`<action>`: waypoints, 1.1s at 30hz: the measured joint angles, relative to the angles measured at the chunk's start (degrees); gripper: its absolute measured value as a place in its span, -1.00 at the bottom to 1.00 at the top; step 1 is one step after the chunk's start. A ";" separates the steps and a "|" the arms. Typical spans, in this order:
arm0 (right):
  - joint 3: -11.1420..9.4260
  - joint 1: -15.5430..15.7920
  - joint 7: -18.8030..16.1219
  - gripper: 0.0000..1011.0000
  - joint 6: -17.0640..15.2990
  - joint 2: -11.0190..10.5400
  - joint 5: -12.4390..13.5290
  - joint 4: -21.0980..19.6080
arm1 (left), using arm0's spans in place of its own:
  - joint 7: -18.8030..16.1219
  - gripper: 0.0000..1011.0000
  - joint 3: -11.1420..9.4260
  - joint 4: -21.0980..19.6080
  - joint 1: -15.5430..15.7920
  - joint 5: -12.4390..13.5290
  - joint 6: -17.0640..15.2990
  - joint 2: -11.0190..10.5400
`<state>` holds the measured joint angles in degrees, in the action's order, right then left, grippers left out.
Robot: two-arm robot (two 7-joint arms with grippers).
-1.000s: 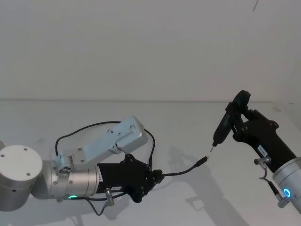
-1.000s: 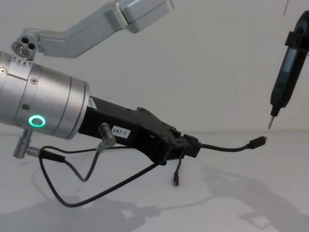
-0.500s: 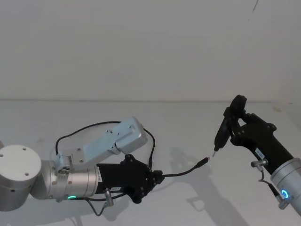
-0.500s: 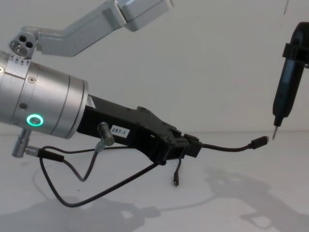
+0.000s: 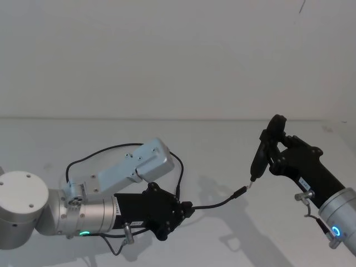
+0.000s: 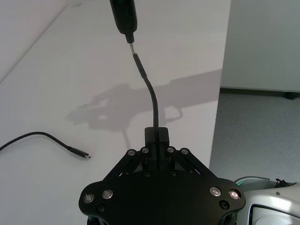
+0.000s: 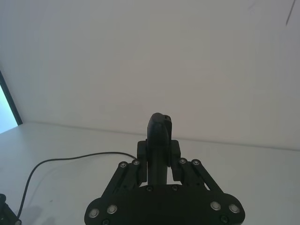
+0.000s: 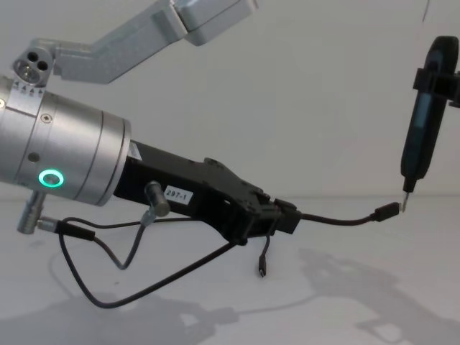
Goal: Pick up the data cable with the one hand.
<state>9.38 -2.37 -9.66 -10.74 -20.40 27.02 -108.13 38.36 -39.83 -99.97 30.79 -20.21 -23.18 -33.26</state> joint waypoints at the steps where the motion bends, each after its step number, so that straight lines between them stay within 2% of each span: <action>1: 0.06 0.00 -0.13 -0.45 0.00 -0.08 -0.01 -0.02 | 0.01 -0.93 0.00 0.00 0.00 0.00 0.01 -0.01; 33: 0.99 -0.02 -1.67 -0.45 0.21 -1.46 -0.57 -0.52 | 0.04 -0.93 0.01 0.00 0.00 0.00 0.03 -0.04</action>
<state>10.37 -2.39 -11.32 -10.53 -21.86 26.45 -108.65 38.40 -39.83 -99.97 30.79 -20.21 -23.15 -33.30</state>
